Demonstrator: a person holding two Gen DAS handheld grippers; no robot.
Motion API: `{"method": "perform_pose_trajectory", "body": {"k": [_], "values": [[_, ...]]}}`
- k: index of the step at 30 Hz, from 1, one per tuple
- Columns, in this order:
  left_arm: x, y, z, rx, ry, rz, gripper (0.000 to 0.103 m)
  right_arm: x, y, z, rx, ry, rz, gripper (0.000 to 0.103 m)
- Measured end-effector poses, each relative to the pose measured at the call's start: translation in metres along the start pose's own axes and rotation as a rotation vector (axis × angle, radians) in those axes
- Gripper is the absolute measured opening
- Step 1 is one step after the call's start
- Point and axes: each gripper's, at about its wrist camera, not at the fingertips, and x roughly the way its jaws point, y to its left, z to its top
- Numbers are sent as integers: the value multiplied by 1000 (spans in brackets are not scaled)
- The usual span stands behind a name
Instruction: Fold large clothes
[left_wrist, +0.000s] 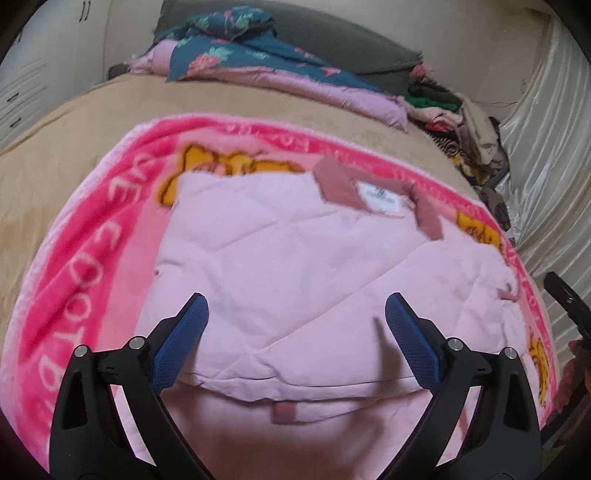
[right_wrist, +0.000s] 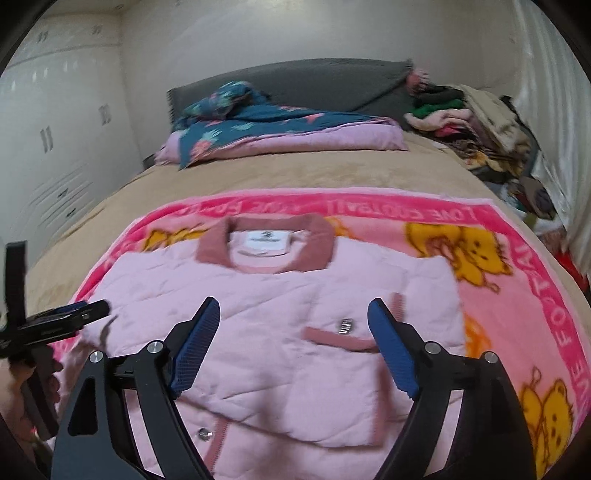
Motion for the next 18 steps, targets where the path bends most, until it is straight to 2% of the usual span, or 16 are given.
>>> {"method": "perform_pose_trajectory", "body": {"k": [8, 14, 16, 18], "values": [[25, 19, -12, -19, 51, 37, 90, 26, 40, -7, -95, 83, 61, 86], [29, 17, -16, 0, 60, 54, 90, 76, 47, -25, -139, 244, -2, 86], [29, 17, -16, 0, 59, 56, 90, 94, 45, -36, -146, 292, 1, 91], [29, 17, -16, 3, 59, 65, 90, 105, 47, -43, -163, 301, -18, 92]]}}
